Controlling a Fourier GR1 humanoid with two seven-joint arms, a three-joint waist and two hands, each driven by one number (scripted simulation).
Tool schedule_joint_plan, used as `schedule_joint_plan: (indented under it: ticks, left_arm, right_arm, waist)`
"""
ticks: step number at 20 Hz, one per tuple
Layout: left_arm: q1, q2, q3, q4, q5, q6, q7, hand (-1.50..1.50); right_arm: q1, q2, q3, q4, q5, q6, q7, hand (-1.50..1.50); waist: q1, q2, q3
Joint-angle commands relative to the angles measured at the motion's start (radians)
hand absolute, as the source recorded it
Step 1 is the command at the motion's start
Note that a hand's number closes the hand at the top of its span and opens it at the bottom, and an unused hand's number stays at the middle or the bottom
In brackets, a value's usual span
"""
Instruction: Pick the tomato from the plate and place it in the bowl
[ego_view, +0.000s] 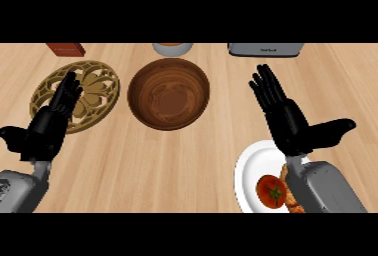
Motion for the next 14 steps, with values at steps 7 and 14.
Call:
schedule_joint_plan:
  ticks: [7, 14]
  left_arm:
    - [0.063, -0.056, -0.107, -0.052, 0.000, -0.086, 0.019, 0.00]
    - [0.037, -0.154, -0.186, -0.108, -0.040, -0.119, 0.068, 0.00]
  right_arm:
    - [0.221, -0.376, -0.088, -0.100, 0.397, -0.035, -0.235, 1.50]
    - [0.458, -0.156, 0.004, -0.009, 0.439, -0.085, -0.607, -1.50]
  waist:
    - [-0.133, 0.006, -0.010]
    - [-0.015, 0.031, 0.015]
